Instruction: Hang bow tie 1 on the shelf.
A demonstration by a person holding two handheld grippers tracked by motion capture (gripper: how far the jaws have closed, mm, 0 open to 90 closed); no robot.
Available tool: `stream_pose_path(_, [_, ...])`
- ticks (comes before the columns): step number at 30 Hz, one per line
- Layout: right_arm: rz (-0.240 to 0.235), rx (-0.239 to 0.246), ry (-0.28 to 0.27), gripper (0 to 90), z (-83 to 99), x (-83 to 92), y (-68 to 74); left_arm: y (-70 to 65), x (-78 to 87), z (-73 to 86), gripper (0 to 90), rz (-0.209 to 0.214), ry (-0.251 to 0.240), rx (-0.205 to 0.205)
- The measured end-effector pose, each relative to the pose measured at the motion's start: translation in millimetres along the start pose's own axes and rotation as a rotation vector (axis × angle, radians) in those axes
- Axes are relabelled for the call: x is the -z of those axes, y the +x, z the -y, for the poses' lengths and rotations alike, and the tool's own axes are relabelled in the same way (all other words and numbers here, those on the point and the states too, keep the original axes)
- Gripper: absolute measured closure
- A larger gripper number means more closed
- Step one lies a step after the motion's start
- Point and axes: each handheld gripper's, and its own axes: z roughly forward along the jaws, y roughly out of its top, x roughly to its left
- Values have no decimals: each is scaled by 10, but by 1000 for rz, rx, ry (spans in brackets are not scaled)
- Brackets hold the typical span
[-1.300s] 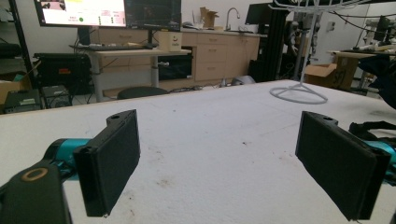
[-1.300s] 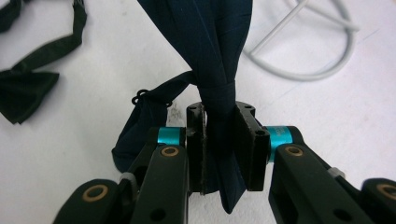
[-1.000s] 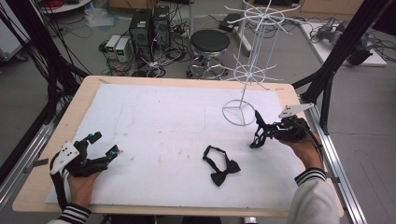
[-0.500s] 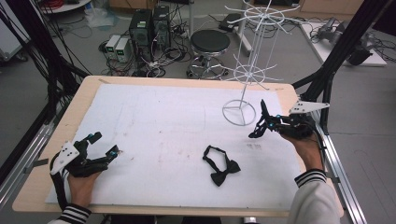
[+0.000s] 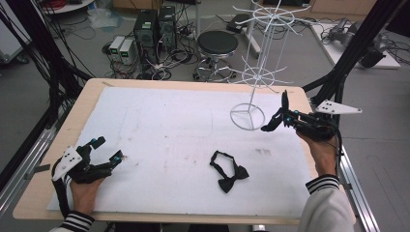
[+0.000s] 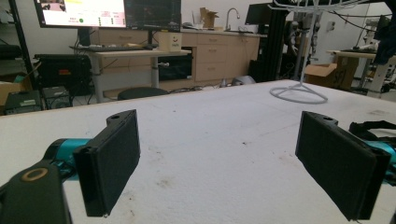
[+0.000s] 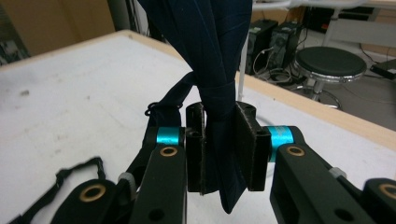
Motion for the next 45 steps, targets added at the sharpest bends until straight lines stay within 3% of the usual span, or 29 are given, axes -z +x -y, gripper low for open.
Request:
stream_pose_path(8, [16,-40,-54,752,-140,50,31,0,0,0,143,-1,0,1])
stream_pose_path(19, [51,-47,-87,752,-305,44,66,0,0,0,143,-1,-1,1])
stream_pose_path(30, [77,-70,-107,747,-326,3,69,0,0,1,143,0,-1,1])
stream_pose_path(45, [137,-91,-84,747,-439,-92,81,0,0,1,143,-1,-2,1])
